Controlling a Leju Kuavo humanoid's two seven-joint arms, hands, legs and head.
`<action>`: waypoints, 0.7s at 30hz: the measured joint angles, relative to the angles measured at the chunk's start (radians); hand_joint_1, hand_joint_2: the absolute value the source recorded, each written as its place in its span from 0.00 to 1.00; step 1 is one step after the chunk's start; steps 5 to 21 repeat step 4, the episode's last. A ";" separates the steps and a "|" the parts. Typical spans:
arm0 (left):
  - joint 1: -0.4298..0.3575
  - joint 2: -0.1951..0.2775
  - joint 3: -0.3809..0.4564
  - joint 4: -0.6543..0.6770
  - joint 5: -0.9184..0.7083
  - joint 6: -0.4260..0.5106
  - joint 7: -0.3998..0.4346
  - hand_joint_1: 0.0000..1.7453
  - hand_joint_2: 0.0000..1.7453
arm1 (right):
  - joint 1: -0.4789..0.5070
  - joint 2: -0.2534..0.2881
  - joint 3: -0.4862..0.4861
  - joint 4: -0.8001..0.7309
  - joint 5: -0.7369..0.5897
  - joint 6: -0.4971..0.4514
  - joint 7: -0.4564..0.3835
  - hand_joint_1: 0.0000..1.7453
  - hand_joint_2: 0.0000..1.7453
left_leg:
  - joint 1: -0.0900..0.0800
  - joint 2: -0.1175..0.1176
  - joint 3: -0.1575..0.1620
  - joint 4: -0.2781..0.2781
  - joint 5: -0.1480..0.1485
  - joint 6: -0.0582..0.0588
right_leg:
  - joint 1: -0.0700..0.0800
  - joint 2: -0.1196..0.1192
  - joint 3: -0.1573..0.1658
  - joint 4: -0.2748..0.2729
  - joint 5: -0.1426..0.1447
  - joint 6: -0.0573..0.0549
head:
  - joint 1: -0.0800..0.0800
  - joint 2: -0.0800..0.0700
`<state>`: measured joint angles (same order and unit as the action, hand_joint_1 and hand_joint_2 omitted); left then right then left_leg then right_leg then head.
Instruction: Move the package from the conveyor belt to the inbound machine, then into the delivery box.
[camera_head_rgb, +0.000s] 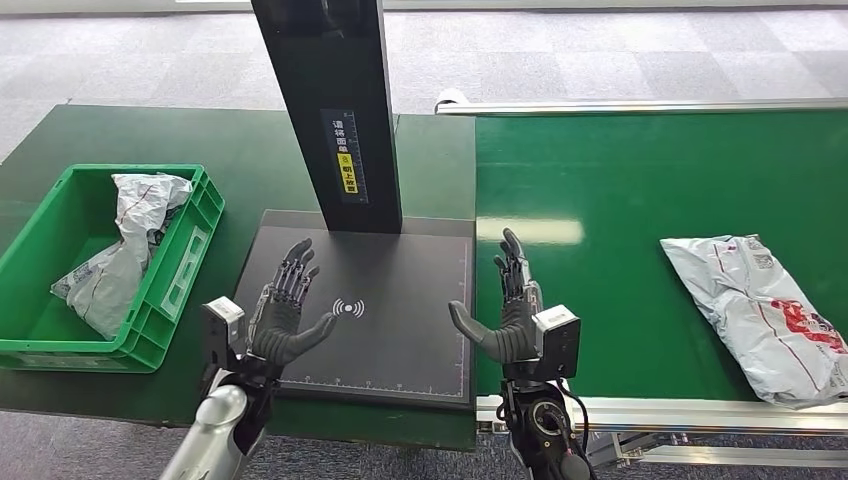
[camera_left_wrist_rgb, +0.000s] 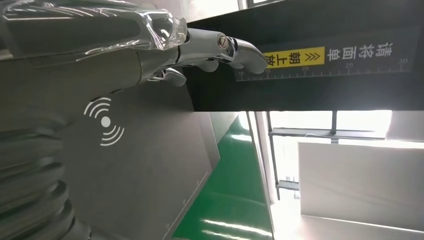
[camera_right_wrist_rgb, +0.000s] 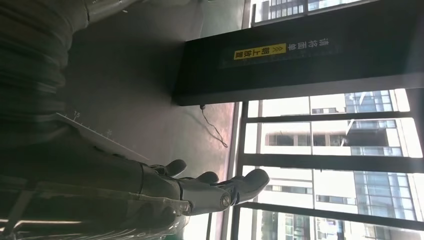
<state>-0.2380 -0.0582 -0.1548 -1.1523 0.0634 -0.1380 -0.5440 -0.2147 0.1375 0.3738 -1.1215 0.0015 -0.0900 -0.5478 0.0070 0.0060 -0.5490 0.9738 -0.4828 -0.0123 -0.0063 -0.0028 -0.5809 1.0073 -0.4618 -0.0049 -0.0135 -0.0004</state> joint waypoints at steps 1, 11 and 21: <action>0.002 -0.002 -0.004 0.002 -0.003 -0.002 0.000 0.00 1.00 | 0.000 0.000 0.000 0.000 0.001 0.004 0.001 0.00 1.00 | 0.000 0.000 0.000 0.000 0.000 0.000 | 0.000 0.000 0.000 0.000 0.000 0.000 | 0.000 0.000; 0.010 -0.012 -0.015 0.008 -0.003 -0.013 -0.001 0.00 1.00 | 0.000 0.003 0.000 0.000 0.004 0.022 0.006 0.00 1.00 | 0.000 0.000 0.000 0.000 0.000 0.000 | 0.000 0.000 0.000 0.000 0.000 0.000 | 0.000 0.000; 0.010 -0.012 -0.015 0.008 -0.003 -0.013 -0.001 0.00 1.00 | 0.000 0.003 0.000 0.000 0.004 0.022 0.006 0.00 1.00 | 0.000 0.000 0.000 0.000 0.000 0.000 | 0.000 0.000 0.000 0.000 0.000 0.000 | 0.000 0.000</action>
